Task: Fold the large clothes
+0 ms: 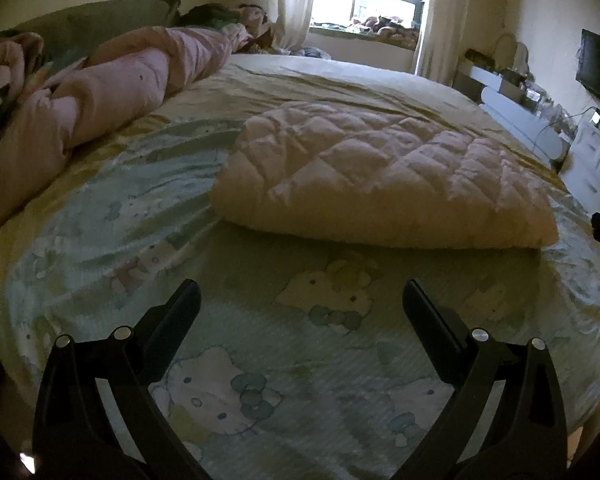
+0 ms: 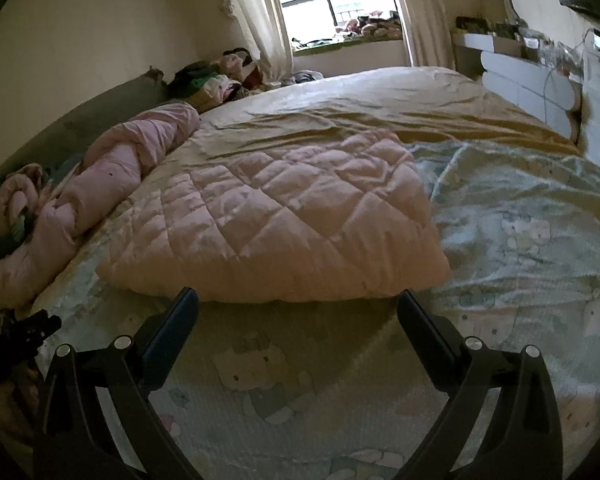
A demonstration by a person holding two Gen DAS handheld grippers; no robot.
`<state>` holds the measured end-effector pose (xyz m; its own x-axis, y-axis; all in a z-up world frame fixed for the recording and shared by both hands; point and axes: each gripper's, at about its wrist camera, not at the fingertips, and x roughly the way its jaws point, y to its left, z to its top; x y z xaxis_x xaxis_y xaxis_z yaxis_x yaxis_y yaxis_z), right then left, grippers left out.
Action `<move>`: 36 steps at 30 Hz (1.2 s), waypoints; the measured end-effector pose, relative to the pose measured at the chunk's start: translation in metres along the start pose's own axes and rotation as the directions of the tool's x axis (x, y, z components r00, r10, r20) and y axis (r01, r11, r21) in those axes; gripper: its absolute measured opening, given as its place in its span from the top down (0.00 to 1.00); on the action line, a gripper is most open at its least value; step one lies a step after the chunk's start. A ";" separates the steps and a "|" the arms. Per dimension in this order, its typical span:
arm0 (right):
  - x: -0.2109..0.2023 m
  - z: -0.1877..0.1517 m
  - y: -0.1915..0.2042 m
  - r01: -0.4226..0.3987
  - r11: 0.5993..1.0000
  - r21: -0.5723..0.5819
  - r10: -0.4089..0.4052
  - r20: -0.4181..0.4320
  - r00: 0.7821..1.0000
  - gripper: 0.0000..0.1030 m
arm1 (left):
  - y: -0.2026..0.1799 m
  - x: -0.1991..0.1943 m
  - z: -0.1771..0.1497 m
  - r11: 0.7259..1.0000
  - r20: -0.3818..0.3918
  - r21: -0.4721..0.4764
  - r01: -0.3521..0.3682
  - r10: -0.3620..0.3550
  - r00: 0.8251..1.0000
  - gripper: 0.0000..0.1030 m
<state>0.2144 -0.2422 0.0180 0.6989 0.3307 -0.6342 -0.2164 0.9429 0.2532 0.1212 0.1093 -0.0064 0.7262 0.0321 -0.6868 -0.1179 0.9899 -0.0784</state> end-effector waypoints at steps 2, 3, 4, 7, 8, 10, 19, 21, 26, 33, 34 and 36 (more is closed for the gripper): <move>0.003 -0.004 -0.003 0.008 1.000 0.006 -0.008 -0.013 1.000 0.04 | 0.003 0.005 -0.003 1.000 -0.015 -0.005 -0.008 0.008 1.000 0.08; 0.004 -0.006 -0.004 0.012 1.000 0.008 -0.011 -0.022 1.000 0.04 | 0.004 0.006 -0.005 1.000 -0.021 -0.008 -0.010 0.010 1.000 0.08; 0.006 -0.008 -0.007 0.018 1.000 0.012 -0.017 -0.027 0.999 0.04 | 0.004 0.007 -0.006 1.000 -0.025 -0.008 -0.011 0.011 1.000 0.08; 0.010 -0.015 -0.015 0.031 0.999 0.033 -0.029 -0.051 0.998 0.04 | 0.006 0.012 -0.008 1.000 -0.036 -0.009 -0.022 0.022 0.999 0.08; 0.012 -0.017 -0.019 0.040 0.998 0.043 -0.038 -0.059 0.998 0.04 | 0.007 0.014 -0.009 1.000 -0.040 -0.011 -0.023 0.022 0.999 0.08; 0.015 -0.020 -0.024 0.051 0.997 0.055 -0.047 -0.069 0.996 0.04 | 0.008 0.018 -0.009 1.000 -0.049 -0.016 -0.026 0.025 0.998 0.08; 0.036 -0.023 -0.050 0.084 0.985 0.148 -0.066 -0.119 0.991 0.04 | 0.013 0.041 -0.011 0.999 -0.096 -0.033 -0.035 0.032 0.995 0.08; 0.043 -0.022 -0.056 0.085 0.980 0.179 -0.061 -0.132 0.989 0.04 | 0.012 0.046 -0.009 0.999 -0.102 -0.031 -0.040 0.037 0.994 0.08; 0.058 -0.018 -0.064 0.064 0.968 0.243 -0.027 -0.152 0.988 0.04 | 0.013 0.055 -0.005 0.998 -0.115 -0.034 -0.047 0.042 0.992 0.08; 0.079 -0.006 -0.072 0.029 0.949 0.314 0.029 -0.180 0.983 0.04 | 0.012 0.073 -0.002 0.998 -0.142 -0.028 -0.053 0.049 0.989 0.08; 0.083 -0.005 -0.073 0.029 0.946 0.324 0.033 -0.187 0.982 0.04 | 0.012 0.076 -0.001 0.998 -0.147 -0.027 -0.054 0.050 0.988 0.08; 0.090 -0.002 -0.078 0.020 0.933 0.359 0.054 -0.195 0.979 0.04 | 0.011 0.080 0.001 0.998 -0.153 -0.024 -0.057 0.053 0.987 0.08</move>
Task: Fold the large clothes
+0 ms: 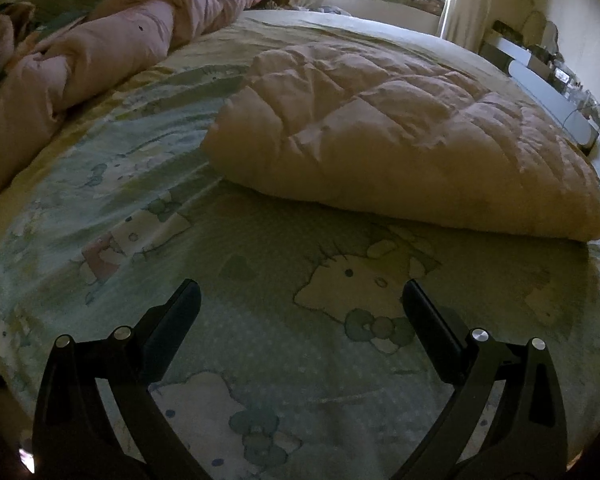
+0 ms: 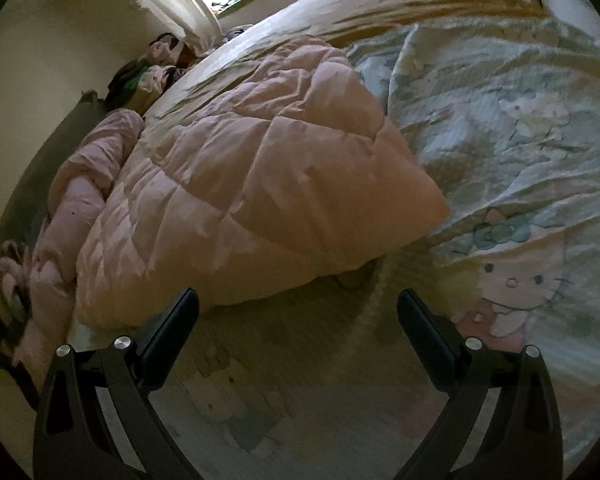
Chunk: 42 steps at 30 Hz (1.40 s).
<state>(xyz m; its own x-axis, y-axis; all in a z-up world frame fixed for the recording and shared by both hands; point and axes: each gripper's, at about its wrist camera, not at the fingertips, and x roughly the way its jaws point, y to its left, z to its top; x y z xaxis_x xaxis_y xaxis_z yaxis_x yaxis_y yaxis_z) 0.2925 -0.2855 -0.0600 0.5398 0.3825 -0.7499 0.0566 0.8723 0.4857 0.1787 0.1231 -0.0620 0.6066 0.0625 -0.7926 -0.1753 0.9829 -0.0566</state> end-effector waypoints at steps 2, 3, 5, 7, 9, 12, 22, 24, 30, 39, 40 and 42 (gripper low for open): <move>0.006 0.005 -0.004 -0.015 0.999 0.038 0.015 -0.016 1.000 0.04 | 0.000 0.004 0.003 1.000 -0.004 0.002 -0.001 0.001 1.000 0.08; 0.009 0.008 -0.006 -0.027 0.998 0.058 0.028 -0.022 0.999 0.04 | -0.001 0.005 0.004 1.000 -0.007 0.003 -0.002 0.002 1.000 0.08; 0.015 0.014 -0.010 -0.044 0.994 0.096 0.047 -0.031 0.998 0.04 | -0.001 0.009 0.008 1.000 -0.012 0.003 -0.001 0.001 1.000 0.08; 0.020 0.021 -0.014 -0.051 0.992 0.119 0.056 -0.038 0.998 0.04 | -0.001 0.011 0.009 1.000 -0.014 0.004 -0.002 0.002 1.000 0.08; 0.026 0.026 -0.017 -0.049 0.990 0.134 0.056 -0.048 0.997 0.04 | -0.002 0.013 0.012 1.000 -0.016 0.008 -0.003 0.003 1.000 0.08; 0.033 0.032 -0.023 -0.059 0.983 0.171 0.071 -0.062 0.996 0.04 | -0.002 0.017 0.014 1.000 -0.019 0.009 -0.004 0.004 1.000 0.08; 0.055 0.050 -0.054 -0.146 0.943 0.299 0.169 -0.052 0.984 0.04 | 0.007 0.036 0.030 0.997 -0.048 -0.055 0.055 -0.058 0.997 0.08; 0.060 0.054 -0.061 -0.166 0.935 0.315 0.185 -0.032 0.982 0.04 | 0.011 0.041 0.036 0.990 -0.050 -0.104 0.099 -0.105 0.993 0.08; 0.062 0.055 -0.064 -0.156 0.940 0.304 0.164 -0.003 0.986 0.04 | 0.044 0.071 0.049 0.803 0.016 -0.444 0.398 -0.437 0.899 0.08; 0.068 0.061 -0.048 -0.134 0.961 0.243 0.138 -0.002 0.990 0.04 | 0.054 0.132 0.081 0.667 0.069 -0.599 0.444 -0.509 0.858 0.08; 0.070 0.061 -0.044 -0.128 0.964 0.233 0.132 0.000 0.991 0.05 | 0.052 0.139 0.085 0.663 0.070 -0.604 0.442 -0.509 0.858 0.08; 0.073 0.065 -0.035 -0.125 0.966 0.224 0.129 -0.001 0.992 0.06 | 0.050 0.147 0.088 0.657 0.089 -0.610 0.443 -0.499 0.862 0.08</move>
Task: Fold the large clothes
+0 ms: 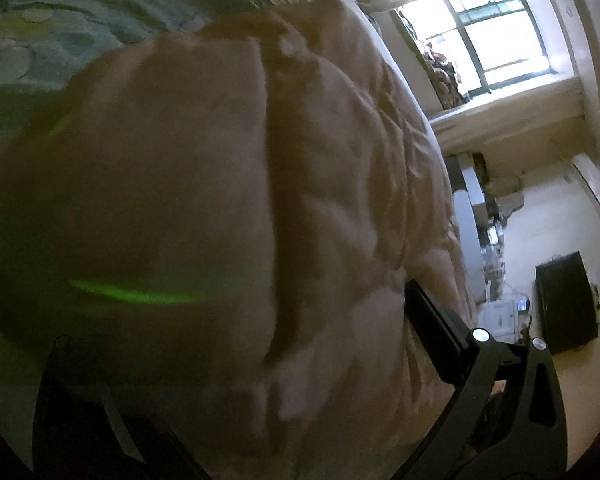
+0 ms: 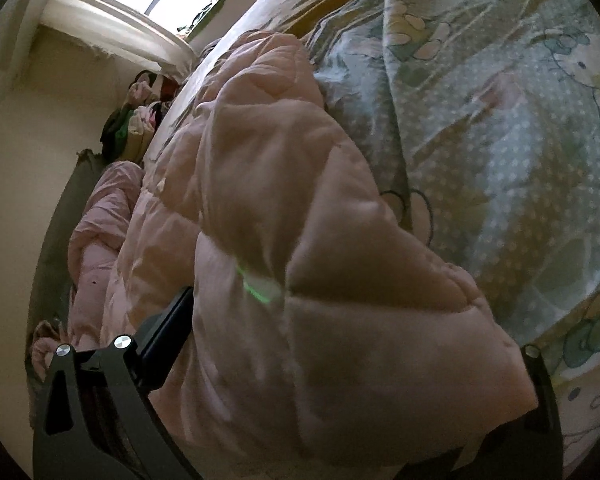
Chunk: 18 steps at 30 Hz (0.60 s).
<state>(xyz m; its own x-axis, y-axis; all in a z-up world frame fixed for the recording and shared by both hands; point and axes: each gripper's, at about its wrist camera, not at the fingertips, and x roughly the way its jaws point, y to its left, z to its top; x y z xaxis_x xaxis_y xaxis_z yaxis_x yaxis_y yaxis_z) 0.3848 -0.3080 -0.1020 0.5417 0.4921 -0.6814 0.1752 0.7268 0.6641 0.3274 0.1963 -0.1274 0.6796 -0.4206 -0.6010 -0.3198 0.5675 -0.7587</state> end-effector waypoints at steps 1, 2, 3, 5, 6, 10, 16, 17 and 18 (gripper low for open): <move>0.001 0.000 0.004 0.003 1.000 -0.013 -0.003 0.000 1.000 0.09 | -0.001 0.002 0.002 1.000 0.016 0.005 0.003 -0.003 1.000 0.08; 0.002 0.001 0.007 0.008 1.000 -0.019 -0.008 0.002 1.000 0.12 | -0.002 0.005 0.003 1.000 0.035 0.018 0.001 -0.001 0.999 0.08; 0.004 0.001 0.017 0.014 0.999 -0.029 -0.014 0.008 1.000 0.19 | -0.004 0.005 0.003 1.000 0.042 0.030 -0.004 0.003 0.999 0.08; 0.000 0.000 0.033 0.044 0.995 -0.095 -0.041 0.037 0.999 0.35 | -0.012 0.005 0.004 0.998 0.046 0.061 -0.030 0.027 0.999 0.10; -0.003 0.000 0.043 0.059 0.988 -0.140 -0.052 0.054 0.997 0.45 | -0.020 0.003 0.004 0.995 0.055 0.092 -0.041 0.036 0.998 0.17; -0.013 -0.002 0.097 0.151 0.920 -0.362 -0.110 0.131 0.985 0.65 | -0.071 -0.018 0.002 0.941 0.139 0.313 -0.127 0.087 0.986 0.45; -0.038 -0.020 0.174 0.208 0.764 -0.611 -0.070 0.242 0.968 0.74 | -0.127 -0.047 -0.001 0.862 0.206 0.475 -0.175 0.084 0.975 0.57; -0.042 -0.025 0.184 0.207 0.743 -0.636 -0.058 0.247 0.967 0.74 | -0.137 -0.057 -0.005 0.849 0.219 0.498 -0.177 0.075 0.973 0.58; -0.050 -0.033 0.196 0.207 0.711 -0.672 -0.041 0.255 0.966 0.74 | -0.141 -0.063 -0.007 0.840 0.225 0.512 -0.177 0.067 0.972 0.58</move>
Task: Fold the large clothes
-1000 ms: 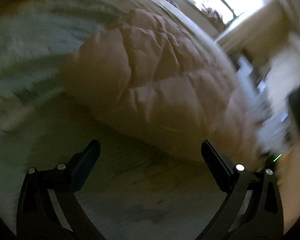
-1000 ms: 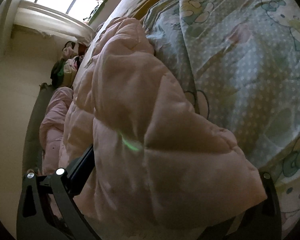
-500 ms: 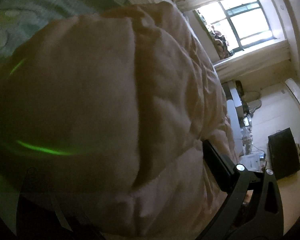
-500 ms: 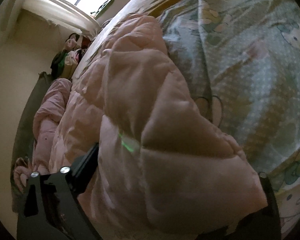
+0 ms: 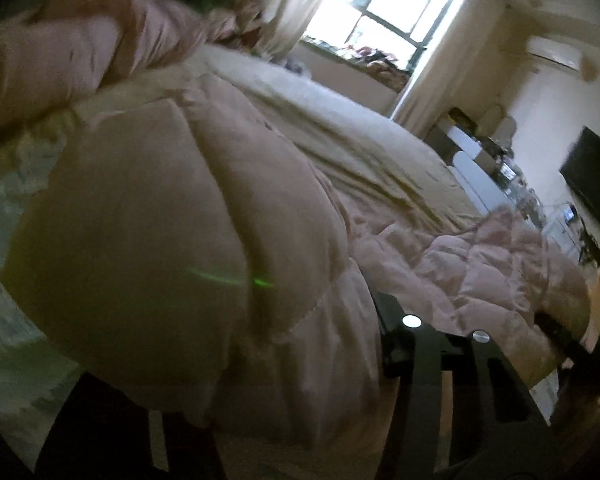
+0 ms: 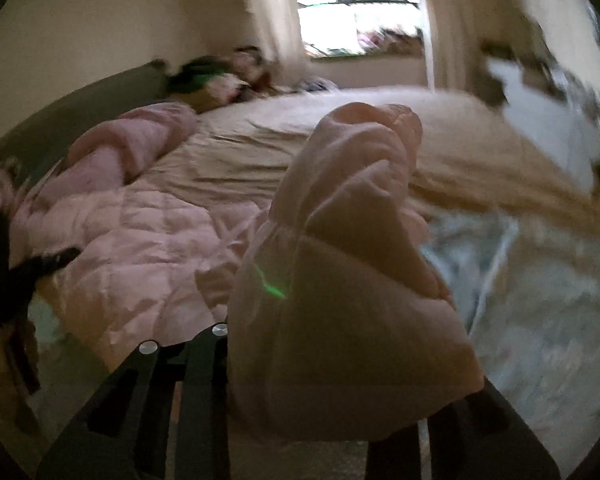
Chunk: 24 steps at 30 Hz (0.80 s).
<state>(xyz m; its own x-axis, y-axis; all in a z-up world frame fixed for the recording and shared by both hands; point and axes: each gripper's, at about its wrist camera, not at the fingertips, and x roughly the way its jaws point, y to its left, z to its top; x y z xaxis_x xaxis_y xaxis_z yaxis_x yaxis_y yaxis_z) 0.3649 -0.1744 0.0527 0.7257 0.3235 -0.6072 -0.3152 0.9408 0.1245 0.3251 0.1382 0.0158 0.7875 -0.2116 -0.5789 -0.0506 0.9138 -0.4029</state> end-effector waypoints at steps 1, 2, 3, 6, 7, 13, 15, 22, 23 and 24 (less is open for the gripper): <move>-0.011 0.002 0.011 -0.007 0.999 -0.036 0.008 0.018 1.000 0.75 | -0.005 -0.012 0.000 1.000 0.014 0.021 0.004 -0.004 1.000 0.58; -0.021 0.001 0.016 -0.016 0.998 -0.061 0.018 0.033 0.999 0.75 | -0.009 -0.026 -0.001 0.999 0.028 0.038 0.008 -0.009 1.000 0.58; -0.034 -0.001 0.026 -0.026 0.995 -0.093 0.031 0.052 0.998 0.75 | -0.012 -0.035 -0.001 0.999 0.037 0.052 0.013 -0.015 0.999 0.58; -0.063 -0.015 0.039 -0.047 0.988 -0.150 0.061 0.084 0.995 0.75 | -0.019 -0.063 -0.015 0.996 0.058 0.088 0.025 -0.030 0.998 0.58; -0.069 -0.020 0.041 -0.048 0.986 -0.159 0.063 0.089 0.994 0.75 | -0.018 -0.069 -0.022 0.995 0.063 0.092 0.023 -0.029 0.998 0.58; -0.094 -0.073 0.035 -0.093 0.986 -0.138 0.103 0.072 0.992 0.75 | -0.004 -0.097 -0.070 0.997 0.032 0.083 0.005 -0.007 0.999 0.58; -0.102 -0.090 0.029 -0.087 0.989 -0.116 0.096 0.068 0.993 0.75 | -0.001 -0.101 -0.082 0.996 0.024 0.092 -0.012 0.010 1.000 0.58; -0.102 -0.129 -0.001 -0.051 0.998 0.038 0.050 0.023 0.998 0.73 | 0.013 -0.102 -0.105 0.996 0.001 0.075 -0.042 0.042 0.999 0.57; -0.099 -0.133 -0.005 -0.042 0.998 0.054 0.041 0.013 0.999 0.72 | 0.017 -0.102 -0.108 0.997 -0.008 0.062 -0.044 0.044 0.999 0.56; -0.095 -0.138 -0.011 -0.032 0.996 0.085 0.032 -0.005 0.999 0.72 | 0.019 -0.101 -0.110 0.998 -0.014 0.053 -0.045 0.045 0.999 0.56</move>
<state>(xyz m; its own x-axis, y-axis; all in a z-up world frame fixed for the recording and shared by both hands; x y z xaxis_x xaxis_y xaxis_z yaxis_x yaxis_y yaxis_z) 0.2147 -0.2293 0.0006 0.7119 0.3532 -0.6070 -0.2852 0.9352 0.2097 0.1765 0.1389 -0.0112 0.7754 -0.1749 -0.6067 -0.0528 0.9396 -0.3383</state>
